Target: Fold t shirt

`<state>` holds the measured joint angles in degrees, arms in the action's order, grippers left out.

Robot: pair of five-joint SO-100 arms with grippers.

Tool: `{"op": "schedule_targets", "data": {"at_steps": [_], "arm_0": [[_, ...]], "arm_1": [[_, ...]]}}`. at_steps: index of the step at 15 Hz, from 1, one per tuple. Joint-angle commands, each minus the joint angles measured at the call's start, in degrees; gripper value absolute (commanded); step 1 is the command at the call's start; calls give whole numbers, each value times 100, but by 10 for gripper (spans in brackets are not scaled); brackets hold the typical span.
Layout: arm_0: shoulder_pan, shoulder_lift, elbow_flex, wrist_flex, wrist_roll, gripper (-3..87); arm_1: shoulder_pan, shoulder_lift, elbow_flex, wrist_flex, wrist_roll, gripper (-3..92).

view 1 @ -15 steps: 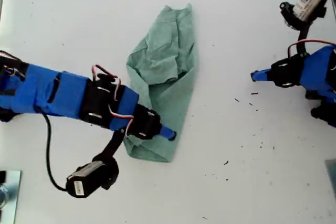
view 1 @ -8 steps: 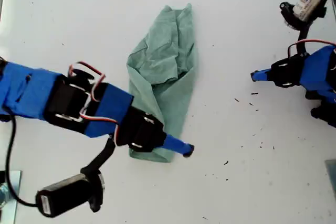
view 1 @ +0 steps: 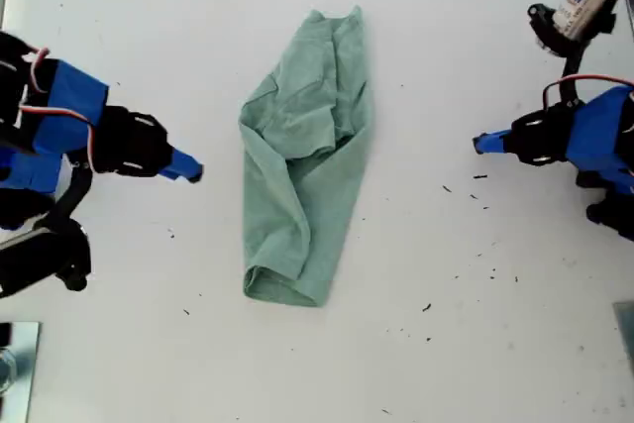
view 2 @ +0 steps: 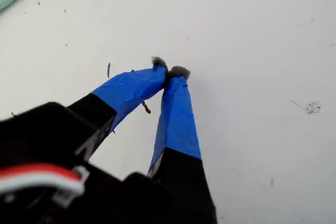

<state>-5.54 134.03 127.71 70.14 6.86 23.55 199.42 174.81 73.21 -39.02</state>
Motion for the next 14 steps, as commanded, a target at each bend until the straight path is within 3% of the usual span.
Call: {"op": "schedule_targets", "data": {"at_steps": [1,4,6,9,11,12,14], "arm_0": [[62,1916,2373,-290,-686,-1],[501,3146,3858,-1327,-1187,-2],[501,3006,3762,-1415,-1178,-2],[694,1187,1213,-457,-1037,3],[958,-765,-1433,149,-615,202],[1028,-1652,-2610,483,-308,239],[1011,-2769,-3665,598,-26,233]], "arm_1": [[-9,97,193,44,88,25],[9,97,202,26,88,25],[-352,97,26,18,299,25],[-861,-2171,-2180,-413,835,35],[-1582,-5353,-5238,-448,1169,167],[-1872,-6653,-6741,-185,1230,207],[-2312,-8622,-9062,158,1354,225]]}}
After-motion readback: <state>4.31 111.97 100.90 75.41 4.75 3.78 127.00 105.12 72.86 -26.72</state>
